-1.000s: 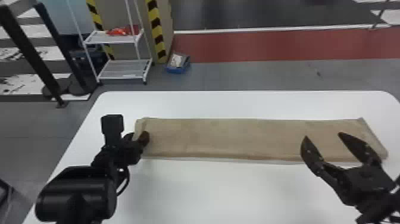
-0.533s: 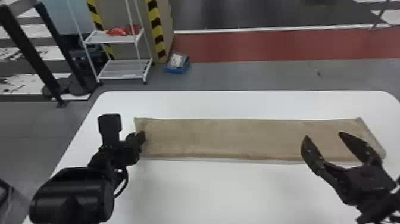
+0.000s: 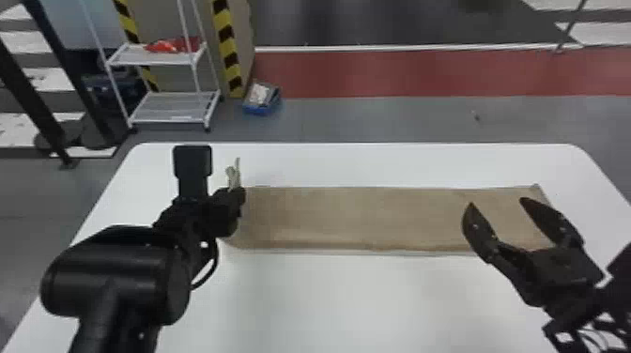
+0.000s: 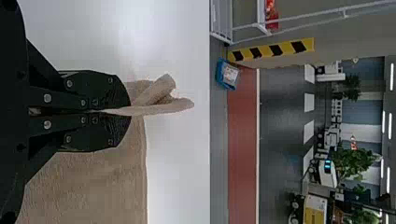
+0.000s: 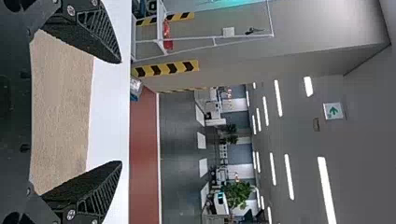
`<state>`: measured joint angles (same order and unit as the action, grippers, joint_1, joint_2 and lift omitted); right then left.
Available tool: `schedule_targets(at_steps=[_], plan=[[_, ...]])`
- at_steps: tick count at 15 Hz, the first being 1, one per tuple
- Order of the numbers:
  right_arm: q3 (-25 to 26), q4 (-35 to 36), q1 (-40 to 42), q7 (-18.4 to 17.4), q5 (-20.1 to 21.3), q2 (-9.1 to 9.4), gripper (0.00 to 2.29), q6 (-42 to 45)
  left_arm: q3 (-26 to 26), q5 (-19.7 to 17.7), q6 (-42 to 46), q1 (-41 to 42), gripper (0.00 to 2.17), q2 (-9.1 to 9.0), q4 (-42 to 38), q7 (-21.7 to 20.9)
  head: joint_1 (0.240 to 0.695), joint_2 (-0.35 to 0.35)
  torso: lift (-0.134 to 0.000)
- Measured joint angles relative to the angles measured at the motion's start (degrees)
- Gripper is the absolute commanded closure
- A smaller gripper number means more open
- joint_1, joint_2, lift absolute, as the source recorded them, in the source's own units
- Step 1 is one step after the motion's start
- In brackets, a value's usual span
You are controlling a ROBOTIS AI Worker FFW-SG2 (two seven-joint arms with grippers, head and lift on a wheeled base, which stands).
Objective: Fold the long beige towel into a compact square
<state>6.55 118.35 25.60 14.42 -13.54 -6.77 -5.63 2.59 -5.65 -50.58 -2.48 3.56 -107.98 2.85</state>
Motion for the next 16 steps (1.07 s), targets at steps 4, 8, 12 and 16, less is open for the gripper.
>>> schedule_targets(at_steps=[4, 8, 12, 16], plan=[[0.94, -0.16, -0.74, -2.12, -1.54, -1.65, 0.14, 0.35, 8.12, 0.49, -2.29, -3.11, 1.73, -2.81, -0.31, 4.06, 0.695, -0.123, -0.119], [2.99, -0.99, -1.44, -2.18, -3.21, -2.35, 0.14, 0.46, 14.99, 1.18, -2.63, -5.58, 1.73, -3.46, 5.09, 8.26, 0.695, -0.198, -0.119], [3.52, -2.43, -2.33, -2.04, -4.57, -3.5, 0.14, 0.88, 18.64, 0.38, -1.44, -7.64, 1.73, -3.47, 11.13, 10.17, 0.695, -0.226, -0.119], [3.63, -4.58, -3.6, -1.72, -5.35, -4.11, 0.14, 0.97, 21.13, -0.35, 3.11, -8.17, 0.0, -3.47, 13.52, 10.07, 0.695, -0.252, -0.119]])
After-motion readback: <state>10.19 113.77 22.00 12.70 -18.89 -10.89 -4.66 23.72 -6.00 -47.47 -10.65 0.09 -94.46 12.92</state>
